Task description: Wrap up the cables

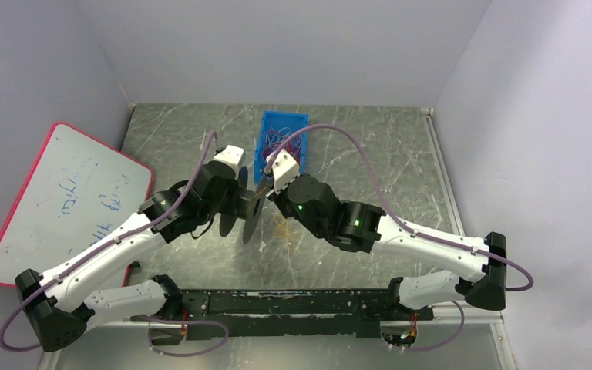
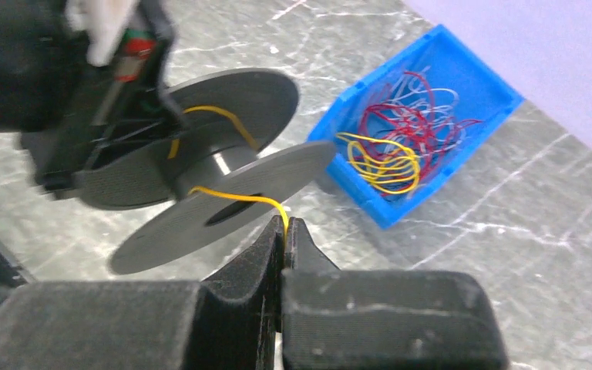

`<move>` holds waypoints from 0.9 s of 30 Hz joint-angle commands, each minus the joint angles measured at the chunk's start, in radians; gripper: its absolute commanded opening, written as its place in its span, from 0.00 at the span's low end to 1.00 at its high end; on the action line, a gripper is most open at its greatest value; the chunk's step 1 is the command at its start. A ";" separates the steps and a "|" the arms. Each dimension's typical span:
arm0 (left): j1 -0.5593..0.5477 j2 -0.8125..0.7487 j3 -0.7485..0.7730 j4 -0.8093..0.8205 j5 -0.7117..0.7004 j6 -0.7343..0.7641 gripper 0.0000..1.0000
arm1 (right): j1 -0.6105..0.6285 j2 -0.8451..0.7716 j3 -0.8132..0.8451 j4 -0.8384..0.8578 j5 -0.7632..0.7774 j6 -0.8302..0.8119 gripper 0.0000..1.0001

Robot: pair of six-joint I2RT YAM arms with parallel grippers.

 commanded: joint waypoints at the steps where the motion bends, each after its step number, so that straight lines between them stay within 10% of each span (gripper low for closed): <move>1: -0.010 -0.040 0.045 -0.022 0.115 0.085 0.07 | -0.062 0.000 -0.014 0.044 0.007 -0.149 0.00; 27: -0.010 -0.211 0.140 -0.092 0.427 0.174 0.07 | -0.276 -0.115 -0.376 0.380 -0.079 -0.046 0.17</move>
